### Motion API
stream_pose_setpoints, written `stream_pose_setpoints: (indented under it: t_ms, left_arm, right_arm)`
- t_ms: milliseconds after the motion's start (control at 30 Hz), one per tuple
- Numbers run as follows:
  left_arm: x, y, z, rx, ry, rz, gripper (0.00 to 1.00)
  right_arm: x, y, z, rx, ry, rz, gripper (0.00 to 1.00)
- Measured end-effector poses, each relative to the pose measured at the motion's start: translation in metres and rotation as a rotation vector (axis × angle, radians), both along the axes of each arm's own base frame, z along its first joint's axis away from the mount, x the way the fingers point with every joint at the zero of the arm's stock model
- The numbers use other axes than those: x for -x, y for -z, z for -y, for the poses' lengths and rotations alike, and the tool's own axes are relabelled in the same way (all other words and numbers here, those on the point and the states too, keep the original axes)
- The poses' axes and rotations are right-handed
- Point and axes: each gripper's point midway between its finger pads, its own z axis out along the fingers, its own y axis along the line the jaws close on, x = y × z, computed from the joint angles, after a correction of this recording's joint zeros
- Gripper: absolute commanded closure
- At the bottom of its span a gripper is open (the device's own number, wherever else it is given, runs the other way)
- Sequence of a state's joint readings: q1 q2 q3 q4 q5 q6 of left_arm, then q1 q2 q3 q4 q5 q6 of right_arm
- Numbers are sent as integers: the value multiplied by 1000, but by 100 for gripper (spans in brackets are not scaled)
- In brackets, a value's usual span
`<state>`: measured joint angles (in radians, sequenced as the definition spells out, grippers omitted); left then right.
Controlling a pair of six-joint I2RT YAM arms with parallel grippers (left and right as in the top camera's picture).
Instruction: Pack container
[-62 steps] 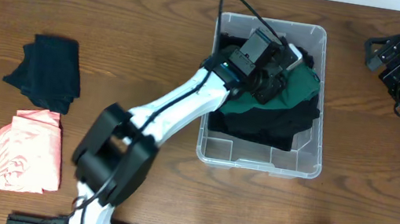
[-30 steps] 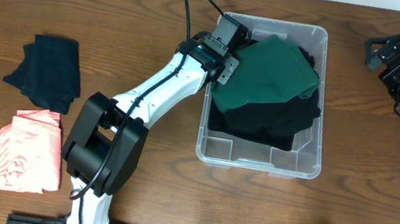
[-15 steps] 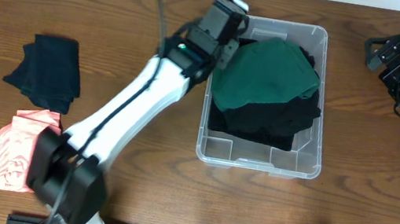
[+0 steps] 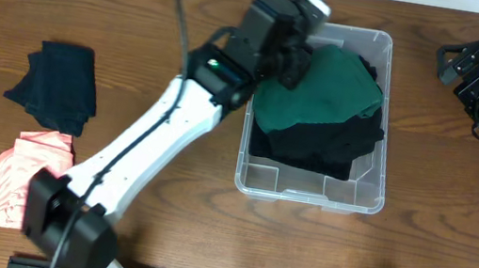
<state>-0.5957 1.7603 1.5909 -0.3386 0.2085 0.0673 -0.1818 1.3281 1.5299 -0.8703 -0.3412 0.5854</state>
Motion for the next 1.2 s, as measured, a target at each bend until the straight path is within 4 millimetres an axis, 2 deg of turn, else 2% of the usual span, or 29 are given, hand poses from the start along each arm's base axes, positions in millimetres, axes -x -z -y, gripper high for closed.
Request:
stream_pose_setpoints:
  t_ms: [133,233,400,467,533,700,800,833,867,967,1067,1133,1200]
  left_arm:
    - [5,29,33,22,115,-42,54]
    - [12,66,51,-7,190,-97,54]
    - [24,133,64,-92,264,-205,54]
    - [26,152,63,-116,274,-238,54]
    - [26,158,61,-129,276,-251,54]
    - [25,154,55,-156,253,-258,53]
    - [23,142,48,-167,215,-246,49]
    - [22,135,44,-169,196,-237,42]
    - [20,123,38,-169,168,-219,30]
    - [13,78,17,-145,93,-145,14]
    - [10,18,-18,-112,-13,-60,11]
    - [12,-17,-50,-107,-93,-9,10]
    - [17,-42,-90,-132,-190,20,10]
  right_arm:
    - [0,0,0,0,0,0,1]
    - [0,0,0,0,0,0,1]
    - [0,0,0,0,0,0,1]
    - [0,0,0,0,0,0,1]
    - [0,0,0,0,0,0,1]
    - [0,0,0,0,0,0,1]
    - [0,0,0,0,0,0,1]
    - [0,0,0,0,0,0,1]
    - [0,0,0,0,0,0,1]
    - [0,0,0,0,0,0,1]
    - [0,0,0,0,0,0,1]
    - [0,0,0,0,0,0,1]
    - [0,0,0,0,0,0,1]
